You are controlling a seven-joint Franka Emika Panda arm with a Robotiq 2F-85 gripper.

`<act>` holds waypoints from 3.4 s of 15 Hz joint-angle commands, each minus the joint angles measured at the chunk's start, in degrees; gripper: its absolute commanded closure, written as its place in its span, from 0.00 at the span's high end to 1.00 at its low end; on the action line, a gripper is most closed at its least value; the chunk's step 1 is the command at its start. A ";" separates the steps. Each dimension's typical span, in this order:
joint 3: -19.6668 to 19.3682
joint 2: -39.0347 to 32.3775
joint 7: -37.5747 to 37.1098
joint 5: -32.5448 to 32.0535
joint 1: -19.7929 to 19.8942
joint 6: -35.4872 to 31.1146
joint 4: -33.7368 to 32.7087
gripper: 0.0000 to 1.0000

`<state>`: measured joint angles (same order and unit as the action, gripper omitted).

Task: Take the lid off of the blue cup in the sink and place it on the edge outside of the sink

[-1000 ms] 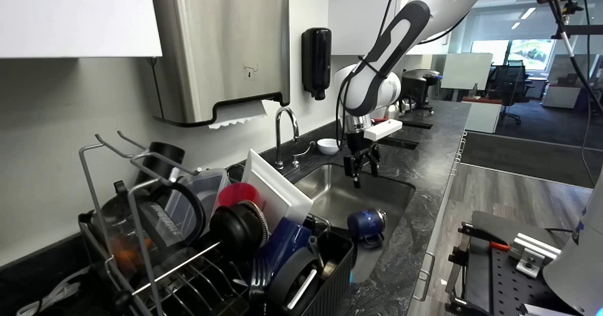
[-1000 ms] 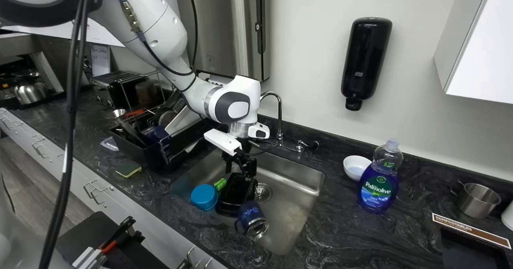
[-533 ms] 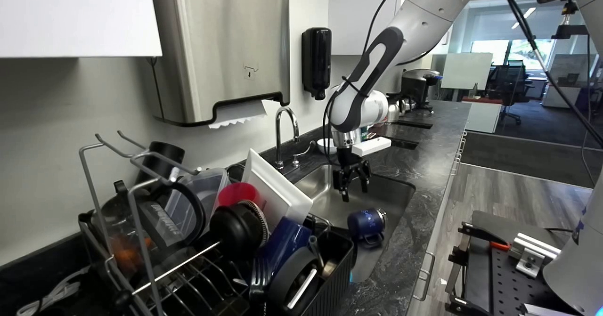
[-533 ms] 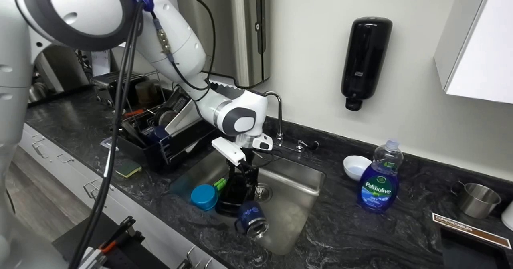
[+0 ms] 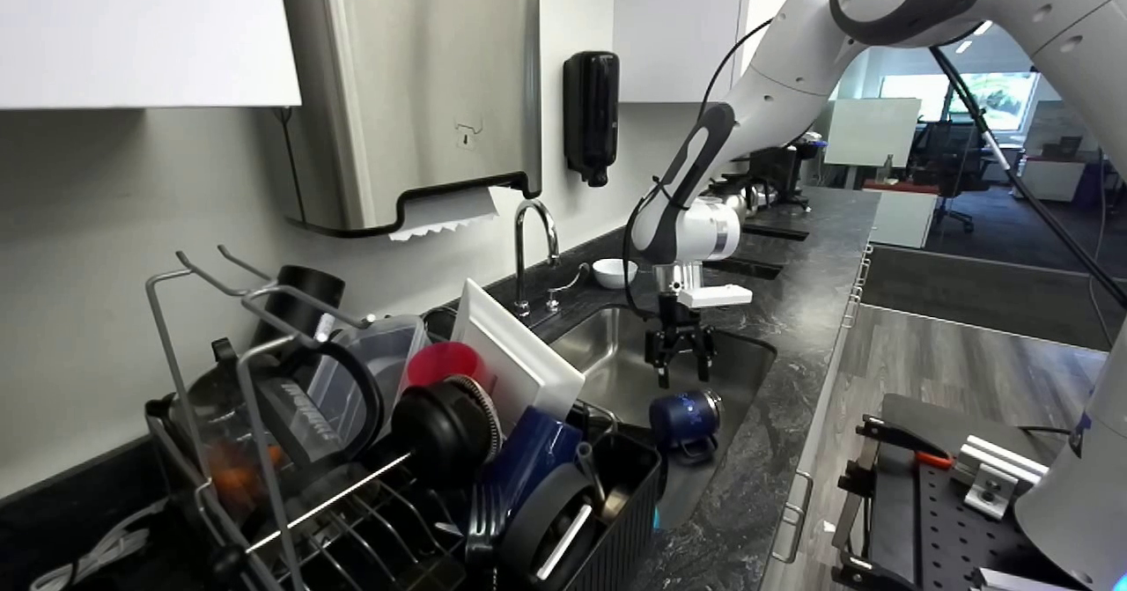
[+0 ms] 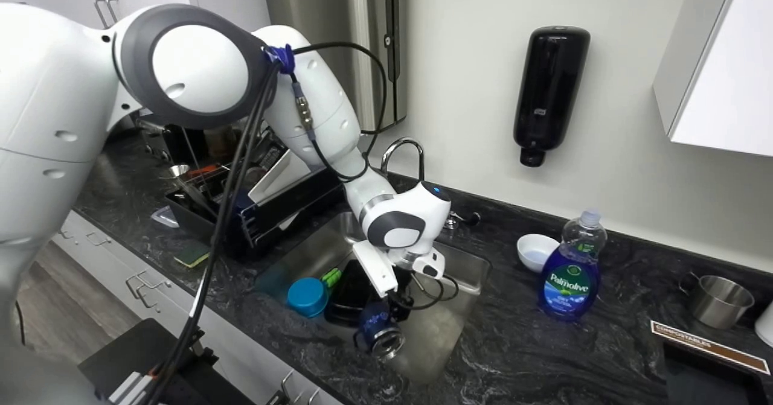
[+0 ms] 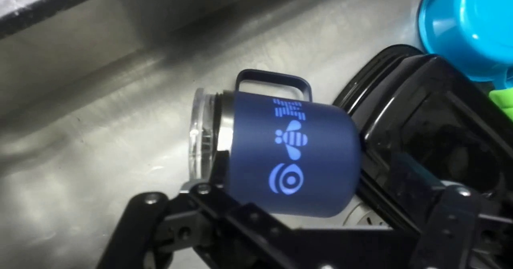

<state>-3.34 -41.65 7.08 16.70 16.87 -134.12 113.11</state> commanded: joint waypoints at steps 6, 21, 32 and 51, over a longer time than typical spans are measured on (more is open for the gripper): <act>1.02 -1.30 0.94 4.21 4.04 0.38 -1.00 1.00; 2.04 -6.87 4.24 10.07 9.93 0.53 -3.86 1.00; 4.34 -7.90 11.56 15.71 15.62 -0.24 -4.81 1.00; 1.14 5.59 0.42 22.47 8.17 27.44 1.27 1.00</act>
<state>0.65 -38.99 12.26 37.96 27.81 -111.76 112.23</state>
